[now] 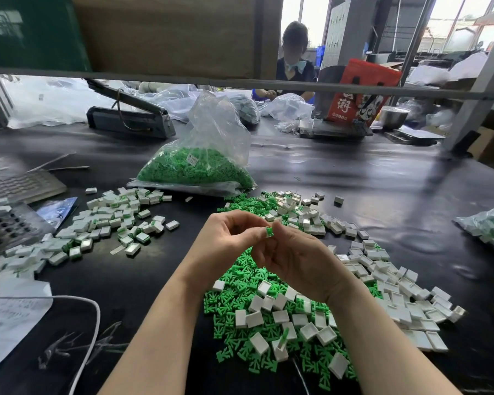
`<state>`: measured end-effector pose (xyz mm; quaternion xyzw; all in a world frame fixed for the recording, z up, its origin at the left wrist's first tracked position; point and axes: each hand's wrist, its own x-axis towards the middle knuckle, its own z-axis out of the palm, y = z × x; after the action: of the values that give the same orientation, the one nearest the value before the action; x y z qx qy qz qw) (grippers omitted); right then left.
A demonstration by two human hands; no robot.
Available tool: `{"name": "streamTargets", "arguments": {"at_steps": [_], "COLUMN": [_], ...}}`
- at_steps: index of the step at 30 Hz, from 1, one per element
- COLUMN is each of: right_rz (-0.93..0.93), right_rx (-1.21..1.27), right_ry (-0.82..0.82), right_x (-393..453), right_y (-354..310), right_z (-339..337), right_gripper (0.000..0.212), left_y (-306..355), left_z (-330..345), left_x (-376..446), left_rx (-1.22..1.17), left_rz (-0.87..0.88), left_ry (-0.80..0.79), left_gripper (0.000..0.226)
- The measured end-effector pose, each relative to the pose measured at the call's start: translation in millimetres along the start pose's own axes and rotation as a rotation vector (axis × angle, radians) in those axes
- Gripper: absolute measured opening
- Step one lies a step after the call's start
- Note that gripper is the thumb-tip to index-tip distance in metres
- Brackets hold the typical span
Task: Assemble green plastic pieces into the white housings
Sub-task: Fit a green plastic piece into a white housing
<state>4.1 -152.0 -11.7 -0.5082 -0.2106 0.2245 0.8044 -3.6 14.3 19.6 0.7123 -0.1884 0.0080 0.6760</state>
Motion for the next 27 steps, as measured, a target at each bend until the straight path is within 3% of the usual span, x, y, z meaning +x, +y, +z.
{"name": "streamTargets", "arguments": {"at_steps": [3, 8, 12, 16, 27], "right_rz": [-0.008, -0.012, -0.026, -0.039, -0.046], "right_rx": [0.019, 0.048, 0.065, 0.015, -0.074], "right_ry": [-0.019, -0.020, -0.046, -0.035, 0.028], "right_x": [-0.3, -1.1, -0.2, 0.6, -1.1], "right_y": [0.0, 0.1, -2.6, -4.1, -6.1], "right_z": [1.0, 2.3, 3.9, 7.1, 7.5], "right_gripper": [0.041, 0.061, 0.046, 0.043, 0.037], "left_y": [2.0, 6.6, 7.6, 8.7, 5.2], "left_z": [1.6, 2.9, 7.0, 10.8, 13.1], "left_x": [-1.1, -1.7, -0.3, 0.3, 0.5], "left_rx": [0.029, 0.059, 0.084, 0.105, 0.123], "left_rz": [0.008, 0.004, 0.016, 0.022, 0.047], "left_ry": [-0.010, -0.023, 0.027, 0.072, 0.104], "left_gripper": [0.015, 0.019, 0.019, 0.004, 0.011]}}
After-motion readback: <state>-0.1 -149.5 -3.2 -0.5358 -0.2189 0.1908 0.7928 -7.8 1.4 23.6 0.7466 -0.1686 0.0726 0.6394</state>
